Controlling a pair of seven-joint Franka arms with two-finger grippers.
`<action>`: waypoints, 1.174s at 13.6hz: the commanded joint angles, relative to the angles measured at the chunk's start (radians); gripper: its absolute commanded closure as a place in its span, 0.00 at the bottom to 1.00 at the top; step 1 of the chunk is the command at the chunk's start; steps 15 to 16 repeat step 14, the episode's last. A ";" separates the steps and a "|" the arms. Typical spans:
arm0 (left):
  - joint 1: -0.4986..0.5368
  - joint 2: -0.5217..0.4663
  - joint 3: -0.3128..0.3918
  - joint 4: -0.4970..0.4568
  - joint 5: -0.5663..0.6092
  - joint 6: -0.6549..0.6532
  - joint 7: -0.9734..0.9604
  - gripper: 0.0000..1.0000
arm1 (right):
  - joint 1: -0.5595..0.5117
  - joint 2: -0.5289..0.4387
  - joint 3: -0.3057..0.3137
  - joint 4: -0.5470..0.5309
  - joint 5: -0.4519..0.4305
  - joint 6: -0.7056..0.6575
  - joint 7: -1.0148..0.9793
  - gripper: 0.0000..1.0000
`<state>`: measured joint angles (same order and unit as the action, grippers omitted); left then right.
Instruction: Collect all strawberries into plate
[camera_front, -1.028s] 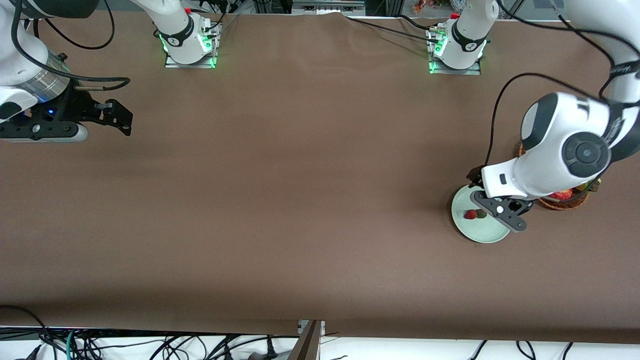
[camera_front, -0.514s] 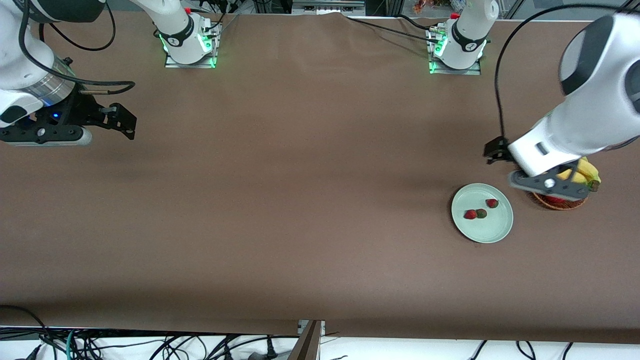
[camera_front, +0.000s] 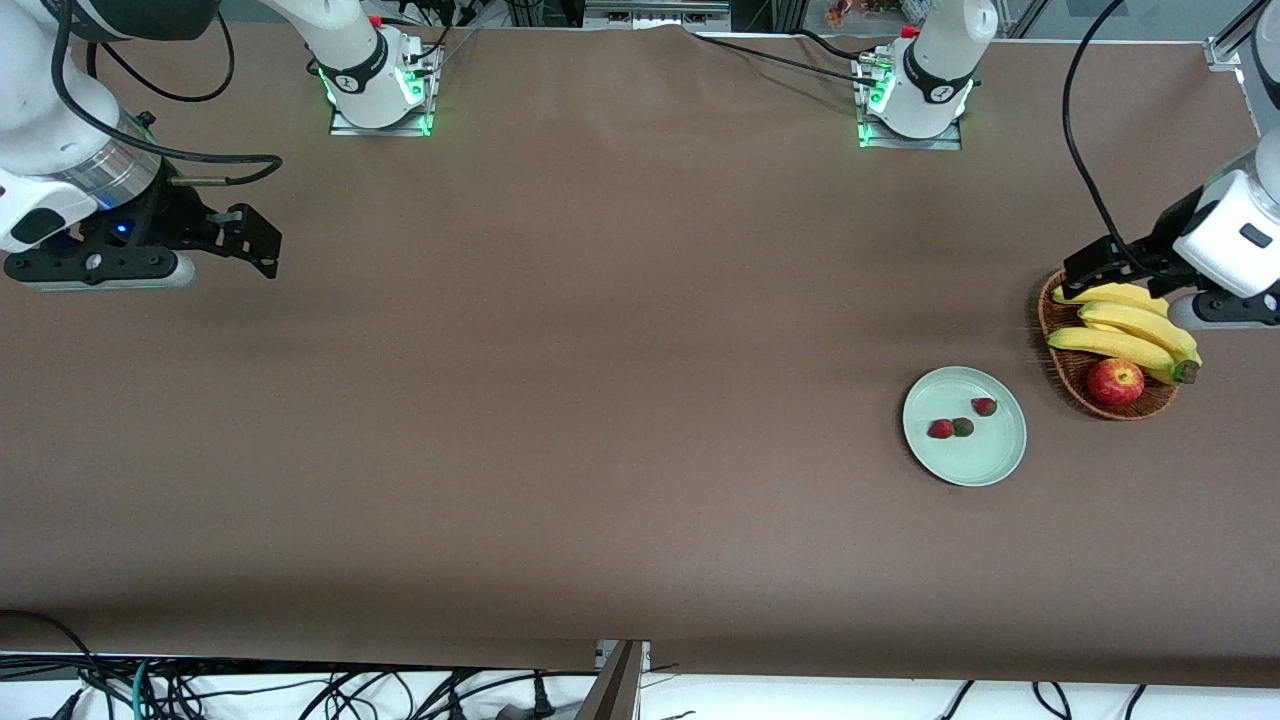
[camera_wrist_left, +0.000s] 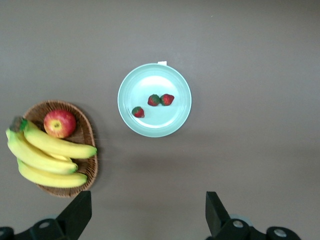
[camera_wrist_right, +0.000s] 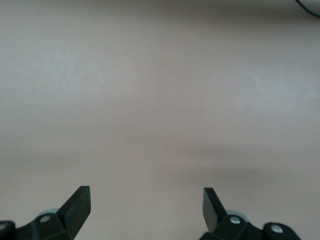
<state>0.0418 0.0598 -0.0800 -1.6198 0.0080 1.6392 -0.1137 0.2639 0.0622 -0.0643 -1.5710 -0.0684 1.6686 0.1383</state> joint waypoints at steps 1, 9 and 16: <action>-0.028 -0.098 0.019 -0.135 -0.014 0.102 -0.040 0.00 | 0.000 0.007 0.003 0.022 0.005 -0.007 0.009 0.01; -0.057 -0.100 0.046 -0.138 -0.014 0.107 -0.035 0.00 | 0.000 0.007 0.003 0.022 0.004 -0.006 0.009 0.01; -0.077 -0.097 0.083 -0.127 -0.013 0.097 -0.035 0.00 | 0.000 0.007 0.003 0.022 0.004 -0.006 0.009 0.00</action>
